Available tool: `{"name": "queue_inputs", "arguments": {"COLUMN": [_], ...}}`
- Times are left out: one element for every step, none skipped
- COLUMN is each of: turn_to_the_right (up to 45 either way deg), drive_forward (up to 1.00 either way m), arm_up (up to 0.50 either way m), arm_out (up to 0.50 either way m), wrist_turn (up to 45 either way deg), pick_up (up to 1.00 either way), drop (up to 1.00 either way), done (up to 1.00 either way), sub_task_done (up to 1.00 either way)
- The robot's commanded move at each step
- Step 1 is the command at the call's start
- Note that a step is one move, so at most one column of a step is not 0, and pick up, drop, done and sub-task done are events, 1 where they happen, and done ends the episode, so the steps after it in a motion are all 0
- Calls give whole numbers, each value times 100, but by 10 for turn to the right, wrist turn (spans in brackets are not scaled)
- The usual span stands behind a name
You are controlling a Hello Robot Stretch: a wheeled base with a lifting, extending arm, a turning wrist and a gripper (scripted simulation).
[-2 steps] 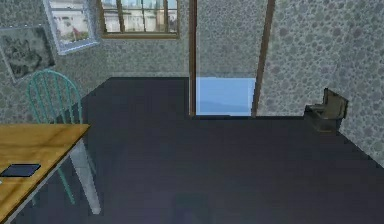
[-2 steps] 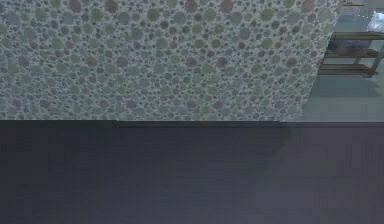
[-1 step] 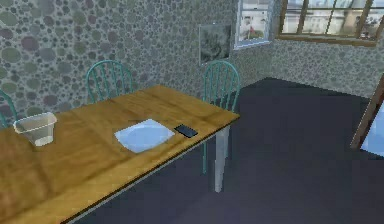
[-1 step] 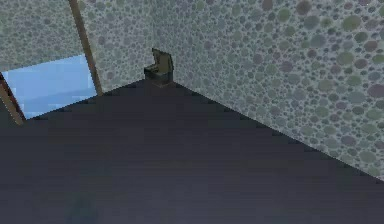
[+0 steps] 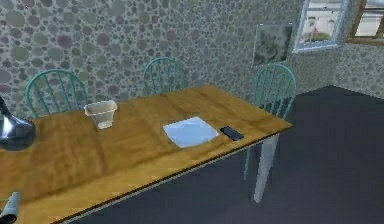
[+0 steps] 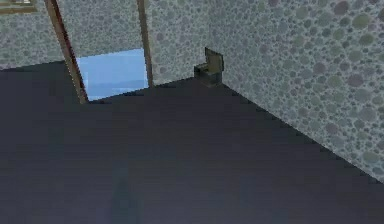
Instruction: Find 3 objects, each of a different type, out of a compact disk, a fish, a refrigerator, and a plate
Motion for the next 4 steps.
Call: {"name": "queue_inputs", "arguments": {"turn_to_the_right": [0,-450,-450,-450], "drive_forward": [0,0,0,0], "arm_up": [0,0,0,0], "arm_out": [0,0,0,0], "wrist_turn": [0,0,0,0], "pick_up": [0,0,0,0], "drop": [0,0,0,0], "done": [0,0,0,0], "sub_task_done": [100,0,0,0]}}
